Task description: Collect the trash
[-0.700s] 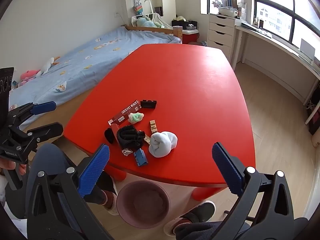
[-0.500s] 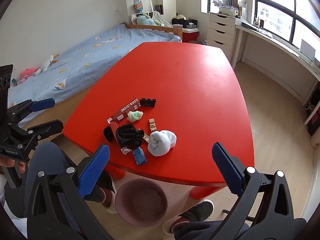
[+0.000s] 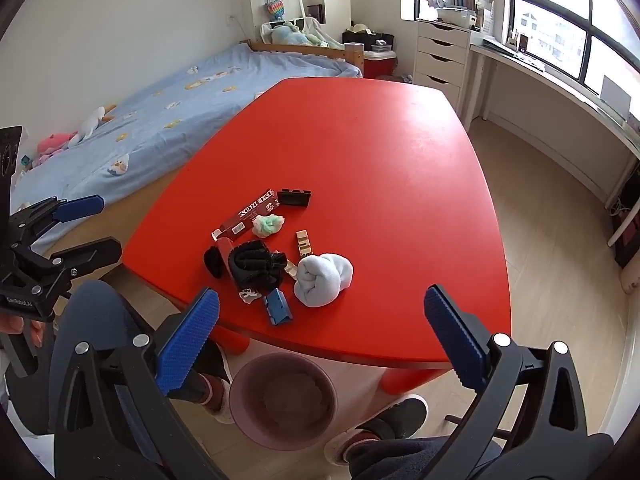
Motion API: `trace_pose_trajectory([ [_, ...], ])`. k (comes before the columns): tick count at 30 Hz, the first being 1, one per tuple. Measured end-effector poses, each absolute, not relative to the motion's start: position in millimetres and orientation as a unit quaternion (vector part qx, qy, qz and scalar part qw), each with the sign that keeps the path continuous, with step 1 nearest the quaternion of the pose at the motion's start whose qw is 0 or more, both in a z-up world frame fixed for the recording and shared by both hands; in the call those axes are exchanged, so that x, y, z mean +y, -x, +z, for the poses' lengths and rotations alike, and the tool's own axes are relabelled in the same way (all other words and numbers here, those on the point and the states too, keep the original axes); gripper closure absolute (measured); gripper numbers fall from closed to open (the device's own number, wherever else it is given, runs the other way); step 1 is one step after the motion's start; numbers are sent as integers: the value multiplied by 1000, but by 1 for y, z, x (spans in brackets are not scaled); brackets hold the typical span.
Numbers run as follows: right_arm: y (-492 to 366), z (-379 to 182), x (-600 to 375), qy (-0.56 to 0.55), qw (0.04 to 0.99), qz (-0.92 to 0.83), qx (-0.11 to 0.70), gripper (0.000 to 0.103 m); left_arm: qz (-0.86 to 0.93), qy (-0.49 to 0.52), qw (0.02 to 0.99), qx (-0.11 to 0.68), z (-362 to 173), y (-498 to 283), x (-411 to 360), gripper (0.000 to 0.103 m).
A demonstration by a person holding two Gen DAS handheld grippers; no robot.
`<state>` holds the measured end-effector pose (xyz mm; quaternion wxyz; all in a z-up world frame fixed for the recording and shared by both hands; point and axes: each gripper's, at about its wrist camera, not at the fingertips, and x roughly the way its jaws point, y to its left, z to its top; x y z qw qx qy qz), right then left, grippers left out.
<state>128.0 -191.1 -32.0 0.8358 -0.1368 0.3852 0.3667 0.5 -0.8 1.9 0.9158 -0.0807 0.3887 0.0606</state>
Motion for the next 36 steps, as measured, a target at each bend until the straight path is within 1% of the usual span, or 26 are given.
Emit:
trace_pose_trajectory([
  [36, -123, -33, -187, 137, 835, 367, 386, 3, 67, 86, 912, 394, -4, 4, 1, 6],
])
